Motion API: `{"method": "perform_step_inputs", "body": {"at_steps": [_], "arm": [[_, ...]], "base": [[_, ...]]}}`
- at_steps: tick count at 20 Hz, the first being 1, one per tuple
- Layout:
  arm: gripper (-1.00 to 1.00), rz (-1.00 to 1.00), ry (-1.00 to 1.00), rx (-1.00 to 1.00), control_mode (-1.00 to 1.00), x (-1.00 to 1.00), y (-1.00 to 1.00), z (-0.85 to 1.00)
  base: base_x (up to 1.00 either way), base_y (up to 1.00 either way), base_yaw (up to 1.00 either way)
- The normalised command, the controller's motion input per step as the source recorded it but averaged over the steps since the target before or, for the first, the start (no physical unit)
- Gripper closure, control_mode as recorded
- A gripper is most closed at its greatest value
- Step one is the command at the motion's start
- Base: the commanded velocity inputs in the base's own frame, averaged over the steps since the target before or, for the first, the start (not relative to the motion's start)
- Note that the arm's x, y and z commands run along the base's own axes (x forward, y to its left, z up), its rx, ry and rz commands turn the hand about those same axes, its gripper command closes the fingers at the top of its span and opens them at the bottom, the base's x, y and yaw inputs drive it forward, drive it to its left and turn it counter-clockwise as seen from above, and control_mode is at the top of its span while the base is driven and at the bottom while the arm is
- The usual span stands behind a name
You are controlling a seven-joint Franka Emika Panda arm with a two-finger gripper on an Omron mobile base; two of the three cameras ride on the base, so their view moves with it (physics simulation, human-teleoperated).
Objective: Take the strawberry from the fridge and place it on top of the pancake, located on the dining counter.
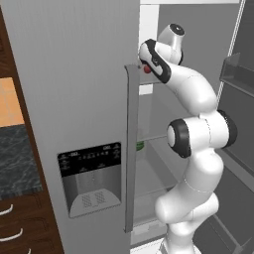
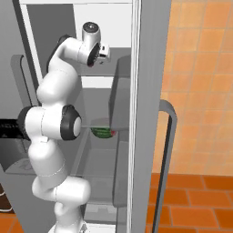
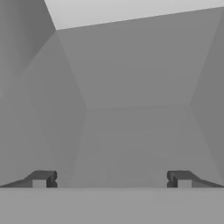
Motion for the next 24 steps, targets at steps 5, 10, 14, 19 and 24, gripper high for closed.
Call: {"method": "perform_step_inputs", "body": {"at_steps": [5,10,14,19,24], "arm": [[-1.00,0.00,0.00,-0.01,-1.00,-0.09,0.10,0.00],[-1.00,0.00,0.00,0.00,-1.00,-0.13,0.11,-0.03],[-1.00,0.00,0.00,0.00,-1.00,-0.02,0.01,-0.14],[-1.00,0.00,0.00,0.00,-1.00,0.00,0.00,-0.22],[1.00,0.00,0.01,0.00,-1.00,-0.01,0.00,-0.09]], "base": [[0.00,0.00,0.00],[0.00,0.00,0.00],[0.00,0.00,0.00],[0.00,0.00,0.00],[0.00,0.00,0.00]]}}
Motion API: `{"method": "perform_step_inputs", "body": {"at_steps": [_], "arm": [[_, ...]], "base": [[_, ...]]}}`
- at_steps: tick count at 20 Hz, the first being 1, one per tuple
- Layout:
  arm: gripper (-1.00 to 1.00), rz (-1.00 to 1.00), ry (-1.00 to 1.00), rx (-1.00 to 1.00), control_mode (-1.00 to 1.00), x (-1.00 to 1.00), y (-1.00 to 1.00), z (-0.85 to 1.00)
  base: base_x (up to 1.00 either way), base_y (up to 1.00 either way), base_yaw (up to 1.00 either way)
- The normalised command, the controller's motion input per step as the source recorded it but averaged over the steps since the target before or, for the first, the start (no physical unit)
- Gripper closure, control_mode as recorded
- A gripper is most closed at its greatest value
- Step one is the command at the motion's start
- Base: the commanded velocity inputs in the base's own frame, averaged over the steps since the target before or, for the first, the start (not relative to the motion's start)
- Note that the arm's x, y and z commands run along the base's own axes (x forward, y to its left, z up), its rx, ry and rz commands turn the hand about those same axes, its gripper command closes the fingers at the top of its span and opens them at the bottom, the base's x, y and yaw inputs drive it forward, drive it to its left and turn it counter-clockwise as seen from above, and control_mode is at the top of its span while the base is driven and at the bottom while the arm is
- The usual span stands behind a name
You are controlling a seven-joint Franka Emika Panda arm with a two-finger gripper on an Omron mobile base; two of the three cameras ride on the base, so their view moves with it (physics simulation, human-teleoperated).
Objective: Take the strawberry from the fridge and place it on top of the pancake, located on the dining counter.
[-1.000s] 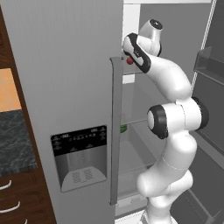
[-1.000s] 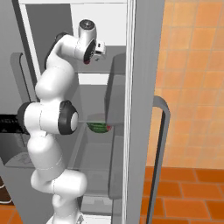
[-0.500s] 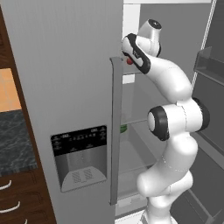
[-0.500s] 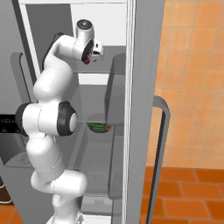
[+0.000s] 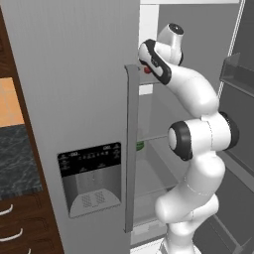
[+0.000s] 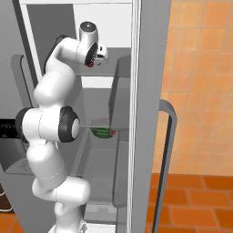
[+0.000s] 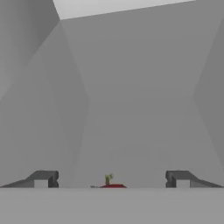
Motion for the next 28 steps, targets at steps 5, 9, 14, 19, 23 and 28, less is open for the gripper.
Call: {"method": "perform_step_inputs", "body": {"at_steps": [5,9,14,19,23,28], "arm": [[1.00,0.00,0.05,0.00,-1.00,-0.15,0.00,-0.08],[1.00,0.00,0.01,0.00,-1.00,-0.50,0.00,-0.04],[1.00,0.00,-0.17,0.00,-1.00,-0.54,-0.06,0.00],[1.00,0.00,-0.30,0.00,-1.00,-0.61,-0.07,0.04],[1.00,-0.12,-0.05,0.00,-1.00,-0.99,-0.17,0.23],[1.00,-0.17,0.00,0.00,-1.00,-1.00,-0.33,0.08]], "base": [[0.00,0.00,0.00],[0.00,0.00,0.00],[0.00,0.00,0.00],[0.00,0.00,0.00],[0.00,0.00,0.00],[0.00,0.00,0.00]]}}
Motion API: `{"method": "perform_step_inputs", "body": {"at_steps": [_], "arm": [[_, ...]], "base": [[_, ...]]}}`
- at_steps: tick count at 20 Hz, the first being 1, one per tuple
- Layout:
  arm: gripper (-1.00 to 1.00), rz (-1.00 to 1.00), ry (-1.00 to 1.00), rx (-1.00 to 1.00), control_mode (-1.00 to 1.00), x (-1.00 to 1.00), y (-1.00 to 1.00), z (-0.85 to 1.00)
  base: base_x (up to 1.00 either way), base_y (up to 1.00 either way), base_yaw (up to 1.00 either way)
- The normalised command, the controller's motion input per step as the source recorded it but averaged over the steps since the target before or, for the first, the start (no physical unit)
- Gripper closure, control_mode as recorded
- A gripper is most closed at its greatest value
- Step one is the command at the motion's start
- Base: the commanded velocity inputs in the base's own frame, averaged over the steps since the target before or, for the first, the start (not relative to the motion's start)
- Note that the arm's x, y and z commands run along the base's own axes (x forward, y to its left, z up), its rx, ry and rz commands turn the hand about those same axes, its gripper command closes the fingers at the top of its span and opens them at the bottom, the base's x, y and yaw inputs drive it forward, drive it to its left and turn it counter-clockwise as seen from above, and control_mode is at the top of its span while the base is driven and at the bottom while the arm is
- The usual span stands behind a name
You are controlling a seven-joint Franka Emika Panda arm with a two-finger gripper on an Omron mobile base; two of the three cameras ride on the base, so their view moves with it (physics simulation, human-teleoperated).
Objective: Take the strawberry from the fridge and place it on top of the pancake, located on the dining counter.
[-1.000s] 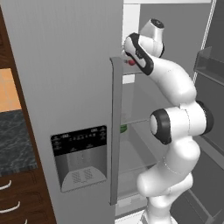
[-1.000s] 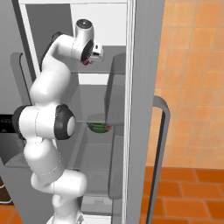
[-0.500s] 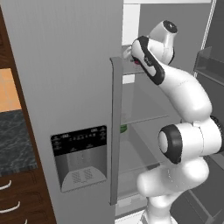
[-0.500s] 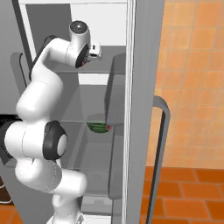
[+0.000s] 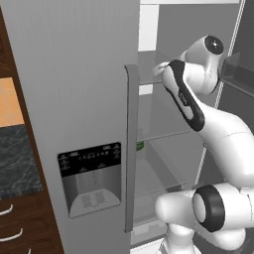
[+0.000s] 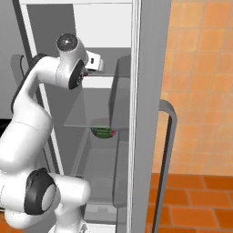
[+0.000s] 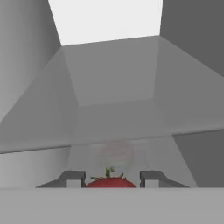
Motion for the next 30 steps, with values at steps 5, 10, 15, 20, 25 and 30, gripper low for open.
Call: {"method": "perform_step_inputs", "body": {"at_steps": [5,10,15,20,25,30], "arm": [[1.00,-0.14,0.14,0.00,-1.00,-1.00,-0.23,-0.03],[1.00,-0.15,0.32,0.00,-1.00,-1.00,-0.04,-0.22],[1.00,-0.01,0.10,-0.03,-1.00,-1.00,0.04,-0.92],[1.00,0.12,0.00,-0.07,-1.00,-0.92,0.00,-0.90],[1.00,0.15,0.01,-0.14,-1.00,-0.30,0.01,-0.66],[1.00,0.00,0.03,-0.04,-1.00,0.00,-0.02,-0.13]], "base": [[0.00,0.00,0.00],[0.00,0.00,0.00],[0.00,0.00,0.00],[0.00,0.00,0.00],[0.00,0.00,0.00],[0.00,0.00,0.00]]}}
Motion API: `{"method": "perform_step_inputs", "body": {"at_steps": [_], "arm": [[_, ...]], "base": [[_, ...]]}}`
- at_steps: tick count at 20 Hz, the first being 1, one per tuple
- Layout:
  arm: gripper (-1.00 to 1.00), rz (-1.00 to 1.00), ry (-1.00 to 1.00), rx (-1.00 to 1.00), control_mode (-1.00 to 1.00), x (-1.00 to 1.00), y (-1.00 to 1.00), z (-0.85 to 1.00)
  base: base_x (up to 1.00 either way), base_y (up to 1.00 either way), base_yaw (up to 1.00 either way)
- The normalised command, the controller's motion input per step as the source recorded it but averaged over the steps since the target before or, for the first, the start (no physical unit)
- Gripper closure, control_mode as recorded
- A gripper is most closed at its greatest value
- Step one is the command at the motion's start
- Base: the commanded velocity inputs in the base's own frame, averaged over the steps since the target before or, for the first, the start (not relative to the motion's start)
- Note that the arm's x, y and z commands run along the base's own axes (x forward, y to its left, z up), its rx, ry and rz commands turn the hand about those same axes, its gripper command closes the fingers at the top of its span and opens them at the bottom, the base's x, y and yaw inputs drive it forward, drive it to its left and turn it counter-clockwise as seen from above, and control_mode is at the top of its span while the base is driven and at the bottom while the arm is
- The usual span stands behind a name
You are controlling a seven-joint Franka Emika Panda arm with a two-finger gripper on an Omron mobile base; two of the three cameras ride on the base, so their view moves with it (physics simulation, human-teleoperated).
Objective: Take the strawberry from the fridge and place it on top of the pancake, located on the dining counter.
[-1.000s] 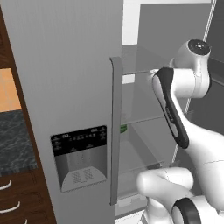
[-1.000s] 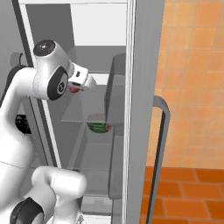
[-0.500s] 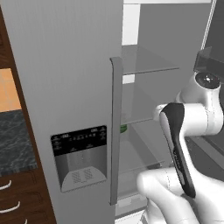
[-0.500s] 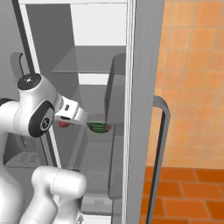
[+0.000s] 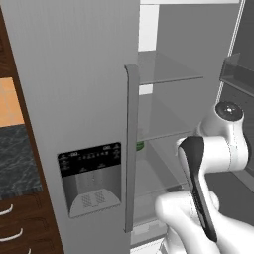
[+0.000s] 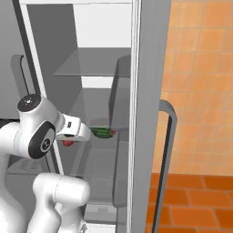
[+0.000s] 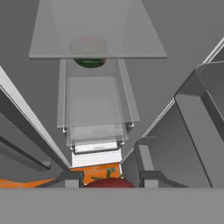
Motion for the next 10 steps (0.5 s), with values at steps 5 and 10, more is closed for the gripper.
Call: {"method": "perform_step_inputs", "body": {"at_steps": [5,10], "arm": [[1.00,0.00,0.00,0.00,-1.00,0.00,0.00,0.00],[1.00,0.02,0.00,0.00,1.00,-0.04,0.04,-0.02]], "base": [[0.00,0.00,0.00],[-0.08,0.13,0.00]]}}
